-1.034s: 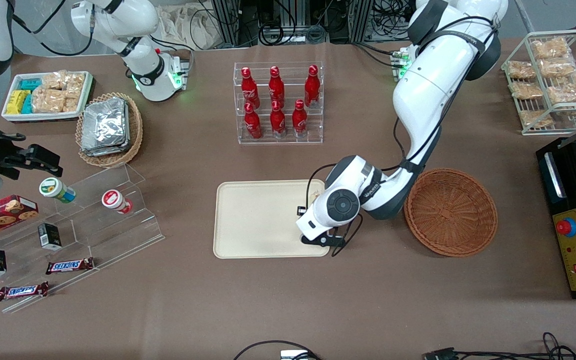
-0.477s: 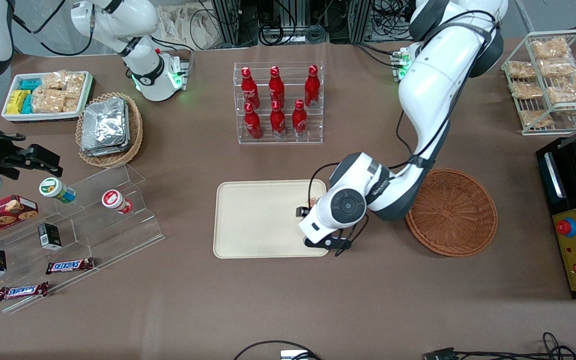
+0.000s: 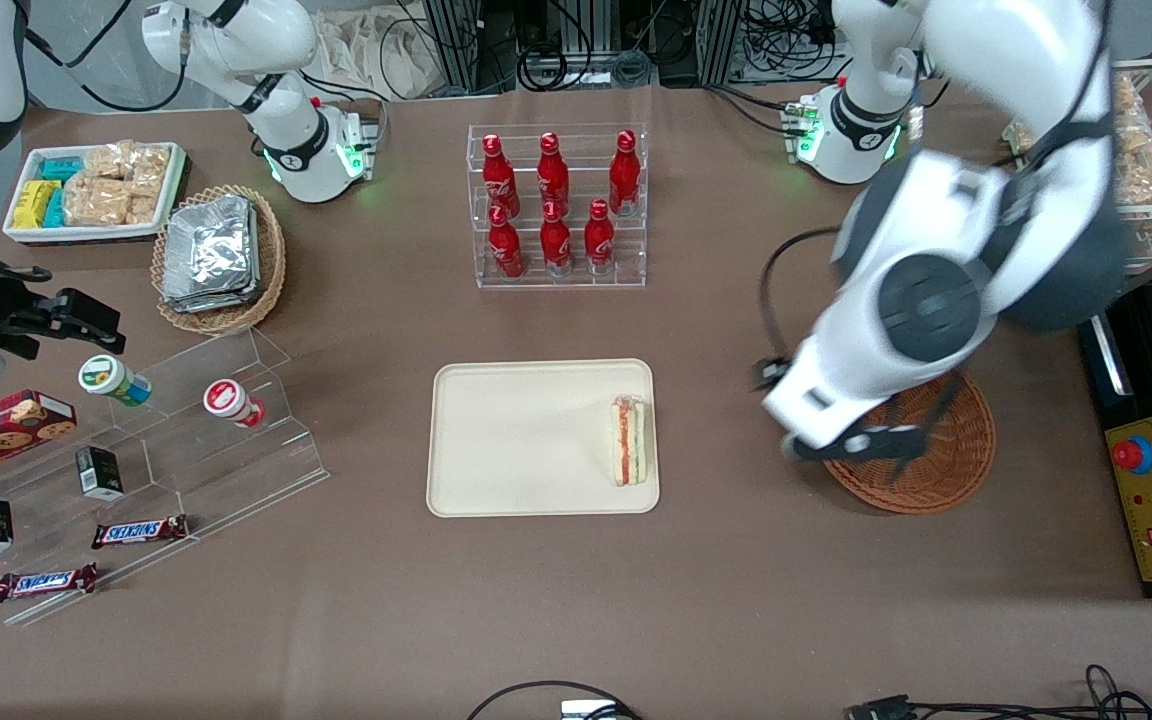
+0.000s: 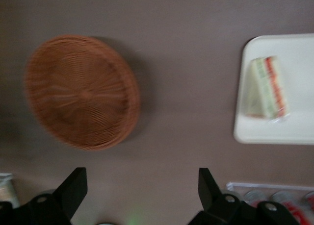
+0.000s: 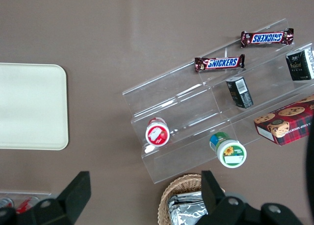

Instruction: Place sandwich from basket to tray

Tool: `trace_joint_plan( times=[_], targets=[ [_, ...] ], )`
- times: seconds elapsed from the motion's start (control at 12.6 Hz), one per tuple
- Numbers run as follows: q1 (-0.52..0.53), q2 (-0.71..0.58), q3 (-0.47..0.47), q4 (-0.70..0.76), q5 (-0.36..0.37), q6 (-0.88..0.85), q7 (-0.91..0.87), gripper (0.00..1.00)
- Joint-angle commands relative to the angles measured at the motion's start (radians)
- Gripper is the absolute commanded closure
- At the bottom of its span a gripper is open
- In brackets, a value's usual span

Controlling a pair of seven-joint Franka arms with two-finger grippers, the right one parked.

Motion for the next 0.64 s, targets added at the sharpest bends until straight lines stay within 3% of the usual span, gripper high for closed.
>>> trace_joint_plan(
  times=[0.0,0.16,0.32,0.56],
  targets=[
    [-0.007,-0.126,0.150,-0.082,-0.004,-0.131,0.217,0.00],
    [-0.007,-0.235,0.249,-0.189,-0.024,-0.139,0.315,0.00],
    [-0.007,-0.325,0.261,-0.343,-0.035,-0.092,0.320,0.00],
    [-0.007,-0.500,0.274,-0.637,-0.030,0.115,0.321,0.00]
  ],
)
